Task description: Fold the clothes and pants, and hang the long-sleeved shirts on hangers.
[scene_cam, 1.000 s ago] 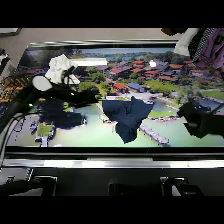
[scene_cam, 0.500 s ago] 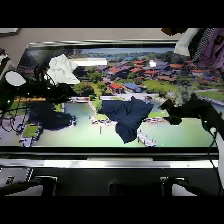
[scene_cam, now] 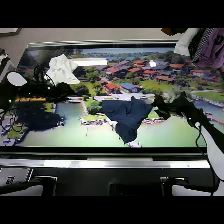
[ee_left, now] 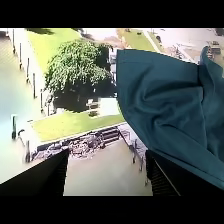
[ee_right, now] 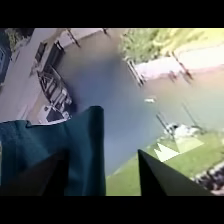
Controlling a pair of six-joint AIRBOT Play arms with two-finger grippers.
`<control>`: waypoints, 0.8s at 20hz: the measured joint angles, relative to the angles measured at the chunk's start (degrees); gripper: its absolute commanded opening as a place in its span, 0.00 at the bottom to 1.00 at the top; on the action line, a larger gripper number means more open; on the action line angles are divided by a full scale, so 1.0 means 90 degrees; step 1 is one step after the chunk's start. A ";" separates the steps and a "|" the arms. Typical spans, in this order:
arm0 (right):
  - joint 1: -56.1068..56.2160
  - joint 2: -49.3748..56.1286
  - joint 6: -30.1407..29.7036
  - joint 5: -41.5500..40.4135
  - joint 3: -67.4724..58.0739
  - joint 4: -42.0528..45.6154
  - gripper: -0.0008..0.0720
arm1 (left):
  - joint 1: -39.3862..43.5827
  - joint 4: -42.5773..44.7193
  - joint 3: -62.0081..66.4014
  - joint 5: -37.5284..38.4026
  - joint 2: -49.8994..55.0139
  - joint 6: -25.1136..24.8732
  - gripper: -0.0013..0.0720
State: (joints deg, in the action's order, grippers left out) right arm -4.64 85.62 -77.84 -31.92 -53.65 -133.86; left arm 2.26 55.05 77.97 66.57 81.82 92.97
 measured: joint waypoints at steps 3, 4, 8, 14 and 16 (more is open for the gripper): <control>0.0075 0.0068 -0.0002 0.0070 -0.0073 -0.0061 0.10 | 0.0012 0.0002 0.0000 -0.0007 0.0287 0.0000 0.76; 0.0087 0.0075 0.0000 0.0049 -0.0085 -0.0063 0.05 | 0.0029 0.0005 0.0000 -0.0012 0.0403 0.0000 0.76; 0.0109 0.0087 0.0000 -0.0163 -0.0107 -0.0058 0.05 | 0.0223 0.0007 0.0000 -0.0029 0.0962 -0.0112 0.76; 0.0114 -0.0002 0.0010 -0.0556 -0.0109 0.0017 0.05 | 0.0721 -0.0223 0.0000 -0.0384 0.1741 -0.0260 0.76; 0.0114 -0.0034 0.0027 -0.0682 -0.0109 0.0053 0.05 | 0.0865 -0.0549 0.0000 -0.0634 0.1914 -0.0406 0.76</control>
State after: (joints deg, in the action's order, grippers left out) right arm -3.62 85.32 -77.60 -38.06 -54.63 -133.38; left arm 10.04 50.11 77.97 60.86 99.04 89.32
